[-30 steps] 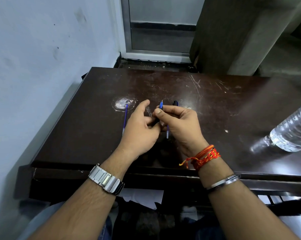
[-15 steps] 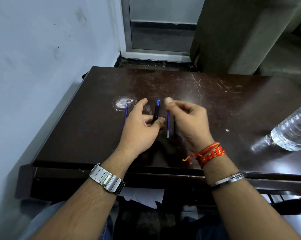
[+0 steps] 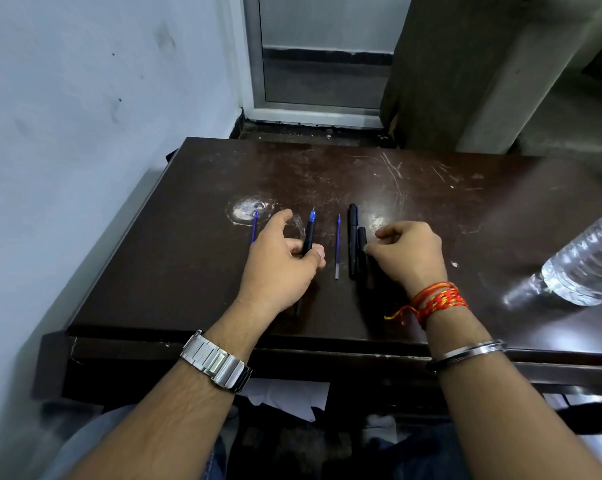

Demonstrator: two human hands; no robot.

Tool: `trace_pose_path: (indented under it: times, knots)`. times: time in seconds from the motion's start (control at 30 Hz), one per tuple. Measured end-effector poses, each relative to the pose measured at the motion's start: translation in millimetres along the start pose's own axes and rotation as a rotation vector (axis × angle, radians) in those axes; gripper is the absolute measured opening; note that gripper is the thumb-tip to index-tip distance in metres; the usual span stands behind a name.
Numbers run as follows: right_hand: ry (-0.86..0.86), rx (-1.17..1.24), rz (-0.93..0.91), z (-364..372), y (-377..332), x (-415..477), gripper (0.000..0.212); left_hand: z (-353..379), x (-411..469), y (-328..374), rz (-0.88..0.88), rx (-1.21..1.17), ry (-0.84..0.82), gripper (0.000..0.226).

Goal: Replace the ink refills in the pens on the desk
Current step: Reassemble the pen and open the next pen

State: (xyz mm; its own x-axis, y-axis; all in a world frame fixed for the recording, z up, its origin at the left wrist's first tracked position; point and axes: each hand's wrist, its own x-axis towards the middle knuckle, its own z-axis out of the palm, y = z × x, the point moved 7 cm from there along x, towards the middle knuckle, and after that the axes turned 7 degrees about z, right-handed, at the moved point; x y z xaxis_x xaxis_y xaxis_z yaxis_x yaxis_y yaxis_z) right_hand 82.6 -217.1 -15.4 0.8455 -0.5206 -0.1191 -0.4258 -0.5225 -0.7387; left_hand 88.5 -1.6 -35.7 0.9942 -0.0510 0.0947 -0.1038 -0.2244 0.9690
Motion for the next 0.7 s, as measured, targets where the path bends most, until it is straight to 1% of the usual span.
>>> trace_pose_path:
  times: [0.07,0.17,0.27,0.37,0.47,0.5,0.57,0.63,0.7]
  knots:
    - [0.026,-0.004,0.009,-1,-1,0,0.009,0,-1,1,0.0,-0.003,0.001,0.079]
    - [0.025,-0.017,0.003,1,-3,-2,0.007,0,-1,3,-0.001,0.0,0.002,0.079]
    - [-0.01,-0.104,-0.014,8,-3,-3,0.02,1,-2,4,-0.008,0.008,-0.007,0.079]
    - [-0.015,-0.139,0.004,10,-2,1,0.013,1,-3,3,-0.01,0.019,-0.018,0.078]
    - [0.052,-0.101,-0.019,5,-7,2,0.012,1,-2,2,-0.007,0.037,-0.031,0.073]
    - [0.072,-0.045,-0.053,4,-12,0,0.012,2,-1,2,-0.008,0.04,-0.037,0.07]
    - [0.044,0.176,-0.113,7,-23,-7,0.017,4,-2,1,-0.013,0.03,-0.047,0.066]
    - [-0.054,0.448,-0.094,14,-29,-14,0.016,7,-2,0,-0.026,0.012,-0.059,0.063]
    - [-0.149,0.623,-0.063,21,-33,-18,0.015,9,-3,0,-0.036,0.023,-0.075,0.064]
